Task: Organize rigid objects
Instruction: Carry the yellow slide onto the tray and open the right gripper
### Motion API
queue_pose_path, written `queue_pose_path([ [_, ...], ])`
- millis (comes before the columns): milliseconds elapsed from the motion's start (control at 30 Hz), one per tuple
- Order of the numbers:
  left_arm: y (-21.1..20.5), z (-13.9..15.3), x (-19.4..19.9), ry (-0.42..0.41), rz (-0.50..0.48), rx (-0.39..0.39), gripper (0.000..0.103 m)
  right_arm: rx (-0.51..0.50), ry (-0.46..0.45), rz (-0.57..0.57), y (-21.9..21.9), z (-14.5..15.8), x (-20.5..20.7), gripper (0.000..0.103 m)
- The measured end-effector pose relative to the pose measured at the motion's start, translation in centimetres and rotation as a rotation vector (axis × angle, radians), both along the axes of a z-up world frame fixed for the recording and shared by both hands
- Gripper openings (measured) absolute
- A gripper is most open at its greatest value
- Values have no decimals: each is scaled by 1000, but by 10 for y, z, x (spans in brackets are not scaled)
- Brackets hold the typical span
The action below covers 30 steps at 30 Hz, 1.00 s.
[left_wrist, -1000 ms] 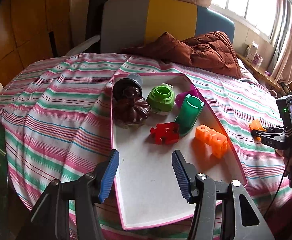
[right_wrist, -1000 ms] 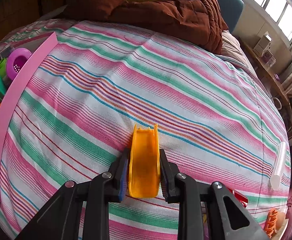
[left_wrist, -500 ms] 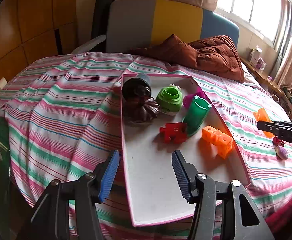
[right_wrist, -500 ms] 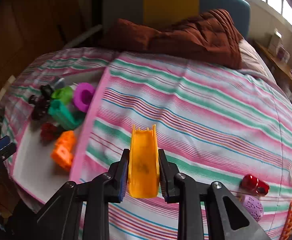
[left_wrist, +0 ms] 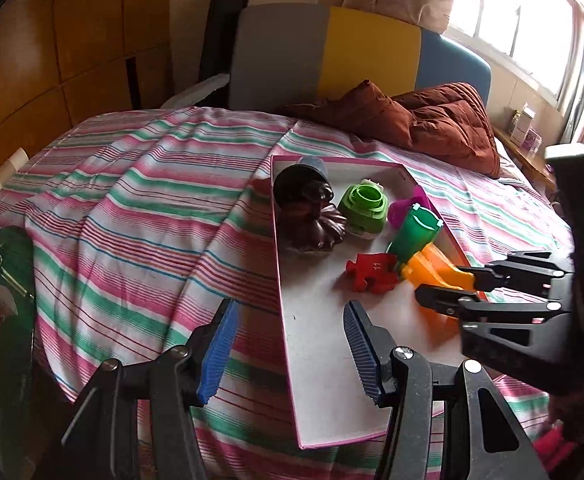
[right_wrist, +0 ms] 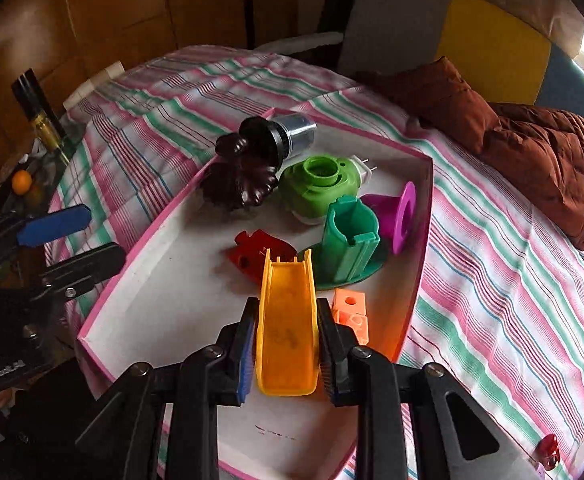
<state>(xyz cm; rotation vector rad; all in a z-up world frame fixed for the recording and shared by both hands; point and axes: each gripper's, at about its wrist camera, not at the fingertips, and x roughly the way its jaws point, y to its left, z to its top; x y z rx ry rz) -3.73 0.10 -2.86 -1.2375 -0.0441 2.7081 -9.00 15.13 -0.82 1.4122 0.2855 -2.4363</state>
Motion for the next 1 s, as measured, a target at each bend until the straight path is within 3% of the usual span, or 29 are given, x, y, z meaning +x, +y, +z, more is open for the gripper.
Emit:
queue_pose_path([
  [133, -2, -3, 0, -9, 1, -1, 56, 35, 1, -23, -2, -14, -7, 28],
  [433, -3, -4, 0, -9, 4, -2, 56, 39, 8, -40, 2, -11, -4, 28],
  [567, -2, -2, 2, -3, 2, -6, 56, -3, 28, -58, 6, -3, -3, 33],
  [1000, 8, 9, 12, 42, -32, -32, 56, -91, 142, -181, 48, 38, 18, 34],
])
